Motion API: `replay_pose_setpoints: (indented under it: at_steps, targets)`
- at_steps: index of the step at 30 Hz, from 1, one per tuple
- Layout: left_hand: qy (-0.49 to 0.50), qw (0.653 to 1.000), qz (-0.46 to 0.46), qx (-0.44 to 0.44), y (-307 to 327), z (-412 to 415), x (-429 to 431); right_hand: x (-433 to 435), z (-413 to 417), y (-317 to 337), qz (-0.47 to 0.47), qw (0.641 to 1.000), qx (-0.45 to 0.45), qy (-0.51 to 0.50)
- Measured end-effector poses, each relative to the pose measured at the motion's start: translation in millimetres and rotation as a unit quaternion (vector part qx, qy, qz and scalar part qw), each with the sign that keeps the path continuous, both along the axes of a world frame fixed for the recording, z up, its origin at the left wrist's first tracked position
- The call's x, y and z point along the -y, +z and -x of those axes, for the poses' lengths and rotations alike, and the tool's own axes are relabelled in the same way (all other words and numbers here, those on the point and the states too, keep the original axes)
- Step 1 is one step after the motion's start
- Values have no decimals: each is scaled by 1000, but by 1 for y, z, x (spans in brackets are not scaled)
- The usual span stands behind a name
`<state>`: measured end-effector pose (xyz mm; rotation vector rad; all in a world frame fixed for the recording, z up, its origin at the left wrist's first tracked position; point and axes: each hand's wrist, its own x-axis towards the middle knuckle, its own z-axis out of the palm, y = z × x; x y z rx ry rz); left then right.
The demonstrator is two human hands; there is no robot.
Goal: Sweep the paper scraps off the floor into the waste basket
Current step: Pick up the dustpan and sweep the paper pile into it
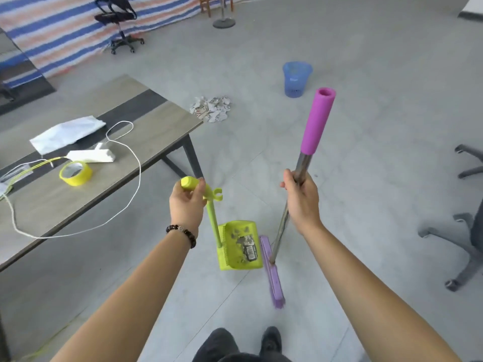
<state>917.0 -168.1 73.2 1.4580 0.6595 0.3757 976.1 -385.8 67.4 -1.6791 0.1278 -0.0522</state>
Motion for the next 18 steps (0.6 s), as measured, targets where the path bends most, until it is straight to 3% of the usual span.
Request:
replay_pose_setpoints:
  at_steps: [9, 18]
  targets:
    - [3, 998, 48, 38, -29, -210, 2, -13, -203, -12, 52, 995, 22, -86]
    - [-25, 999, 11, 35, -20, -473, -57, -46, -449, 15, 60, 991, 34, -115]
